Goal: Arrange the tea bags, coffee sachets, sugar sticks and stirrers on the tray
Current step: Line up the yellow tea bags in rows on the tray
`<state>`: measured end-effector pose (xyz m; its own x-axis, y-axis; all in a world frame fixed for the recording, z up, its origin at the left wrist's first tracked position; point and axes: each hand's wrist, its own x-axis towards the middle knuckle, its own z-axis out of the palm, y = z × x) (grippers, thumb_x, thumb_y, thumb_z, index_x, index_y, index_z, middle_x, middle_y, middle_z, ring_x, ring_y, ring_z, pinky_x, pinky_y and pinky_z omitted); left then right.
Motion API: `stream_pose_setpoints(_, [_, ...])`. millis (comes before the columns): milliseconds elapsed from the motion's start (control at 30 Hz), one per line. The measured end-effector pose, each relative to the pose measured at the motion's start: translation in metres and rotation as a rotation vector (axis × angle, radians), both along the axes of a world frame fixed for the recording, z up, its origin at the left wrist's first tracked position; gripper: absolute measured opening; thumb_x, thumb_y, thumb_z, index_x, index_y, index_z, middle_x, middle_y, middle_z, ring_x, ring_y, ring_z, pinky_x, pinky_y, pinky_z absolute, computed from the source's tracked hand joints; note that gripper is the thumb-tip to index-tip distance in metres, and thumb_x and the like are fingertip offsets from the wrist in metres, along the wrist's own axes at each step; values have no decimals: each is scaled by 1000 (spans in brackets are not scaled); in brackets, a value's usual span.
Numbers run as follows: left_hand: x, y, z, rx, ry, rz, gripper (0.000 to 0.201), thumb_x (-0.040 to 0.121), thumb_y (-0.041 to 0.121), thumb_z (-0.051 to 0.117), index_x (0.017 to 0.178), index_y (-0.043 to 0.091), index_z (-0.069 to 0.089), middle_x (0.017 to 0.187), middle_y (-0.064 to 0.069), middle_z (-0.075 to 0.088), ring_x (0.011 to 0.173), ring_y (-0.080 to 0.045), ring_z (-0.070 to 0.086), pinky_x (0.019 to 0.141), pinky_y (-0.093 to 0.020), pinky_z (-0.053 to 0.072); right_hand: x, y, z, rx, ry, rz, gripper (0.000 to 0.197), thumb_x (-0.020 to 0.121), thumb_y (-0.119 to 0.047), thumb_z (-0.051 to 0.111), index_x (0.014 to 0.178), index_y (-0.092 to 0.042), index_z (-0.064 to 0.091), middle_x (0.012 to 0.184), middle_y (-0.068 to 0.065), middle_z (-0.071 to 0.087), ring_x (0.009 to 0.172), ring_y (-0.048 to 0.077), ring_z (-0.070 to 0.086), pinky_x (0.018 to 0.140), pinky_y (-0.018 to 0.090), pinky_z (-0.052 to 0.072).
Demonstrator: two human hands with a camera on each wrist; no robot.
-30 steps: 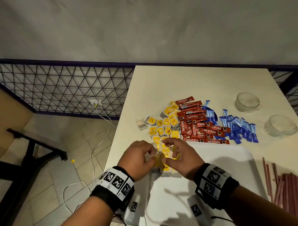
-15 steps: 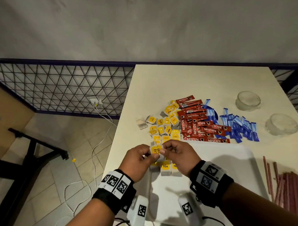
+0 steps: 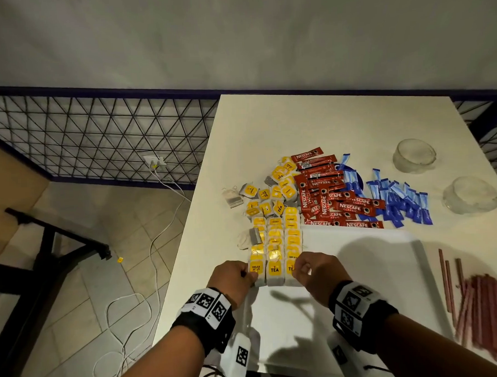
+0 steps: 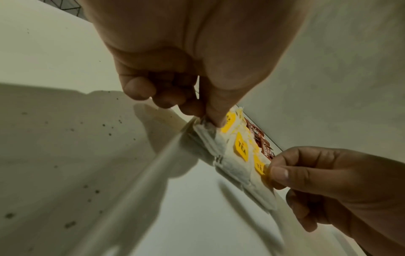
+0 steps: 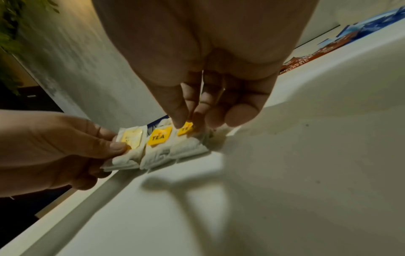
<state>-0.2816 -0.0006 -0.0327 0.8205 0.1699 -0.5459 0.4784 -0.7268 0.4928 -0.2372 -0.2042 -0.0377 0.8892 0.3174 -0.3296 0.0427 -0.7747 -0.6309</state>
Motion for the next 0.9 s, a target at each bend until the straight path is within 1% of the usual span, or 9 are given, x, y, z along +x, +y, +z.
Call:
stream_pose_setpoints(67, [2,-1,-1,13,-14,6,32,93,33,59,65,26,47,65,10,48,77,-16,50,65,-23,32,-1,0,-4,-25,-11,27,3,85,-22,66,84,-19,66,88,-1,67,84,18,61,77,26,48])
stream_pose_setpoints(167, [1,-2,-3,26,-58,54,32,88,32,65,66,29,43,68,15,47,77,-14,49,63,-22,32,-1,-1,-9,-49,-3,45,9,85,-23,67,91,-17,66,91,-1,65,86,17,60,78,24,47])
stream_pose_setpoints(300, [-1,-1,-6,16,-94,117,30,84,26,68,65,28,45,67,14,51,73,-12,50,50,-8,27,-1,1,-9,-55,24,50,7,85,-23,67,87,-23,61,87,-4,60,82,14,56,76,22,44])
stream_pose_setpoints(367, [0,-1,-8,7,-96,121,29,85,26,68,65,28,46,67,13,52,72,-11,50,51,-8,28,-1,2,-9,-59,17,61,11,85,-23,67,85,-25,57,86,-4,59,81,14,55,75,21,44])
stream_pose_setpoints(467, [-1,-4,-7,-5,-93,122,25,85,26,67,67,26,49,68,13,54,75,-13,54,56,-16,34,0,3,-8,-65,18,67,13,85,-24,67,83,-26,54,85,-4,59,81,14,55,76,21,44])
stream_pose_setpoints(600, [7,2,3,-44,-182,241,15,87,22,60,73,20,54,69,12,58,69,-12,56,52,-9,34,2,3,-6,-60,25,30,10,84,-27,68,80,-25,59,84,-5,65,79,12,59,74,20,46])
stream_pose_setpoints(700, [31,23,2,30,-225,201,7,91,22,54,92,18,60,92,2,66,88,-20,60,71,-20,41,3,0,-3,-80,1,28,11,84,-31,67,77,-25,62,81,-7,67,78,9,60,73,19,47])
stream_pose_setpoints(800, [59,39,-9,94,-99,-11,41,88,25,59,129,21,54,121,-8,57,111,-28,57,92,-29,46,4,-5,-2,-96,-12,47,10,86,-34,64,79,-27,61,82,-11,65,77,4,58,67,13,40])
stream_pose_setpoints(900, [78,42,-22,221,-11,-216,50,84,39,62,132,30,52,122,-6,52,115,-28,52,96,-34,46,4,-10,0,-86,-11,48,7,87,-32,62,83,-27,65,82,-14,63,76,0,55,64,11,37])
